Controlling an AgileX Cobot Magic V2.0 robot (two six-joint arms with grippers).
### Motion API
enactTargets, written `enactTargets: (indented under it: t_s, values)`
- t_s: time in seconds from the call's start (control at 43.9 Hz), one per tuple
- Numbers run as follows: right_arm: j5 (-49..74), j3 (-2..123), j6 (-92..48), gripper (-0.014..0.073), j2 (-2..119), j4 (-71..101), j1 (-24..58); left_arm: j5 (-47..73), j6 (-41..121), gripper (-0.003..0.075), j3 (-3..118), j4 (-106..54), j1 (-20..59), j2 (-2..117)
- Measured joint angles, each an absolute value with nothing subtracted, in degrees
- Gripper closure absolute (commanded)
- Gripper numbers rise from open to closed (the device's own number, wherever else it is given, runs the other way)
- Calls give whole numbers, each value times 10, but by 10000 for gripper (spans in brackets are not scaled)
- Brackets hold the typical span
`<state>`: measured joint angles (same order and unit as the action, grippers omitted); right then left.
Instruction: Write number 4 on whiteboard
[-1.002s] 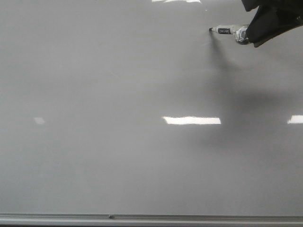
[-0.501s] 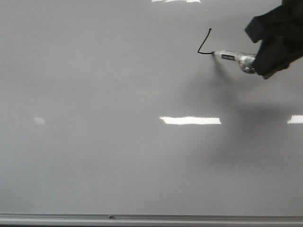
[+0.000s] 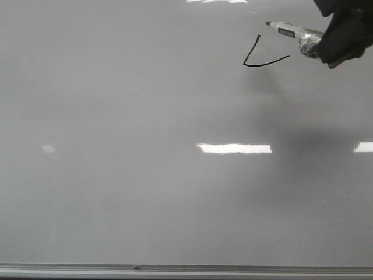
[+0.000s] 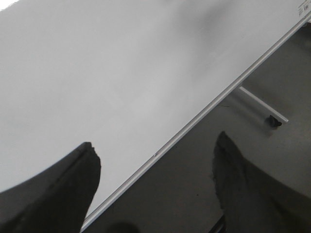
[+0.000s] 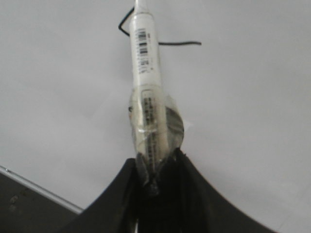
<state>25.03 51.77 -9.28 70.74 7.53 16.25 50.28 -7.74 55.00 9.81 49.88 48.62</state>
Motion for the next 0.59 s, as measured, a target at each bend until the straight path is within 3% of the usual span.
enactTargets:
  t_s: [0.592]
  values:
    - [205,518,-93,664,777,75,145,503,-77,240,550,98,499,486]
